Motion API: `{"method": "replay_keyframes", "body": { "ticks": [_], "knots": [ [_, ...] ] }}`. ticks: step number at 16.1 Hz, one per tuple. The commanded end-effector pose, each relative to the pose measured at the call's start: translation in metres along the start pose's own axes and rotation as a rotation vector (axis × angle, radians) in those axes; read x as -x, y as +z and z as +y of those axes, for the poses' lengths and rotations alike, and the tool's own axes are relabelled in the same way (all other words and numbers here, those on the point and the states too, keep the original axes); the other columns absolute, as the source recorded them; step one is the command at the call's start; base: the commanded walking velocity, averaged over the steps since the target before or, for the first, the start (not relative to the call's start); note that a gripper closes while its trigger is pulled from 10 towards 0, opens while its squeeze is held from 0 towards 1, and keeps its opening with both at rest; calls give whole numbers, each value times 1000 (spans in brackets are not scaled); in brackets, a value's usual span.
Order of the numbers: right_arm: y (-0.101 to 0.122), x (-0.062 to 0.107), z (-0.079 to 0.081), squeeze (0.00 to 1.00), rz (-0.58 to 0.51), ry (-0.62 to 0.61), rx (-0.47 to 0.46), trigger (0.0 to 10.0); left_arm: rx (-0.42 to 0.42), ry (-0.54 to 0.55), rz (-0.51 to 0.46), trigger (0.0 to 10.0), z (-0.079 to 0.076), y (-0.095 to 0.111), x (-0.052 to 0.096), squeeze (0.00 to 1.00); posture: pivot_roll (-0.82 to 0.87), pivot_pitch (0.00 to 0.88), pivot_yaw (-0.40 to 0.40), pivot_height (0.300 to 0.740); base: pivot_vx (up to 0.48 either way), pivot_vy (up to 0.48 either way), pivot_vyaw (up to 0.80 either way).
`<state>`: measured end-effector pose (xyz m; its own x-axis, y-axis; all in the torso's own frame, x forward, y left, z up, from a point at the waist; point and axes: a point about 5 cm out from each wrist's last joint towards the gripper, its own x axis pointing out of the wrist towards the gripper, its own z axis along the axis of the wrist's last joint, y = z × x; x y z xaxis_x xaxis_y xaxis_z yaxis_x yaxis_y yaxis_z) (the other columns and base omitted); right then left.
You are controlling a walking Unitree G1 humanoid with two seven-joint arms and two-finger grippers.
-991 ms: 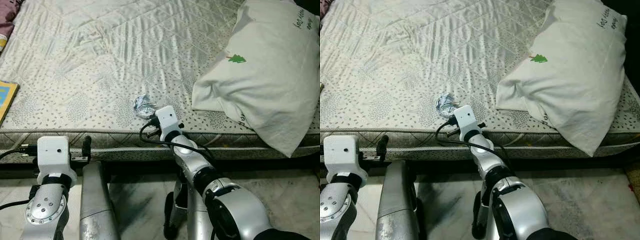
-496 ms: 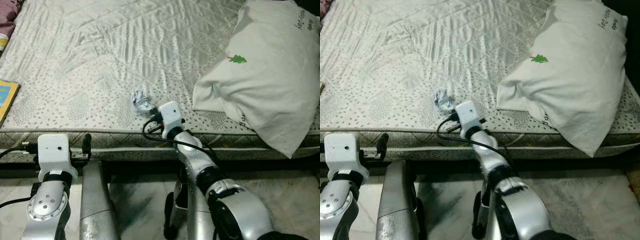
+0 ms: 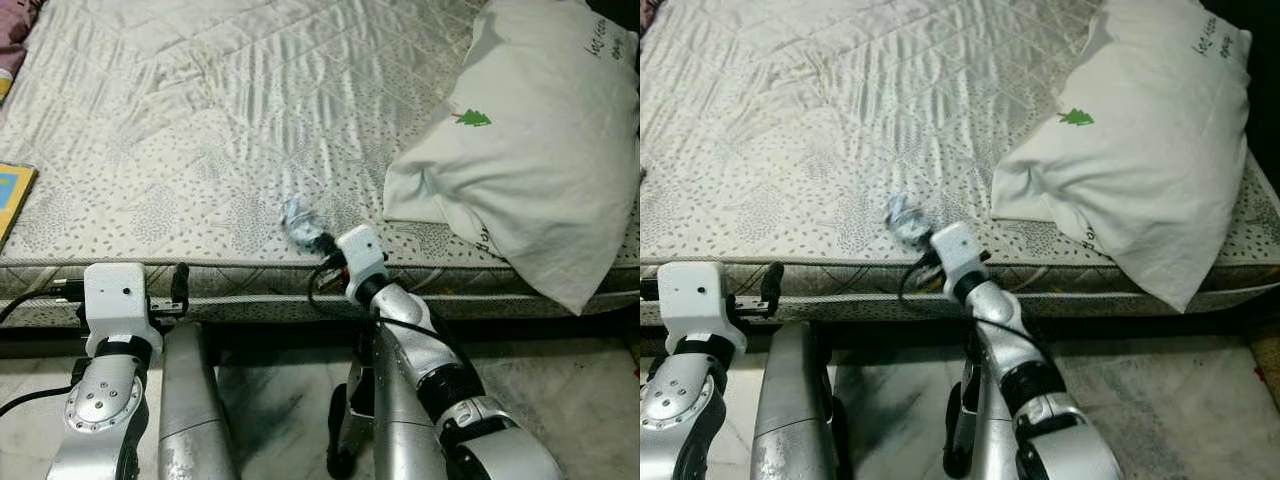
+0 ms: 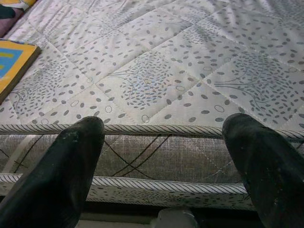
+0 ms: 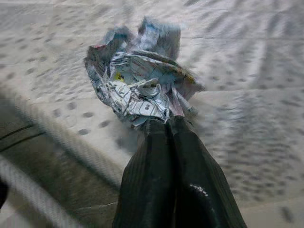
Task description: Clean up the room
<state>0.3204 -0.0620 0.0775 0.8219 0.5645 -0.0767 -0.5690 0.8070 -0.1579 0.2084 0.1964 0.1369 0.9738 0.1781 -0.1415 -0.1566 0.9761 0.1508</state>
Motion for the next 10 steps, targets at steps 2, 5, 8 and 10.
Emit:
{"method": "replay_keyframes", "body": {
  "ticks": [2, 5, 8, 10],
  "knots": [
    [-4, 2, 5, 20, 28, 30, 14, 5843, -7, 1, 9, 10000, -1, -3, 0, 0, 237, 180, -115, 513, 0, 0, 0],
    [-4, 1, 7, 0, 51, 26, 28, 10000, -5, 1, 11, 10000, -2, -4, 2, 0, 239, 185, -118, 513, 0, 0, 0],
    [-3, -1, 12, 1000, 50, 34, 4, 10000, -7, 1, 12, 10000, -1, -4, 3, 0, 243, 189, -117, 513, 0, 0, 0],
    [-1, -2, 12, 1000, 47, 29, -5, 10000, -8, 3, 12, 10000, 0, -4, 2, 0, 243, 189, -117, 513, 0, 0, 0]
  ]
}}
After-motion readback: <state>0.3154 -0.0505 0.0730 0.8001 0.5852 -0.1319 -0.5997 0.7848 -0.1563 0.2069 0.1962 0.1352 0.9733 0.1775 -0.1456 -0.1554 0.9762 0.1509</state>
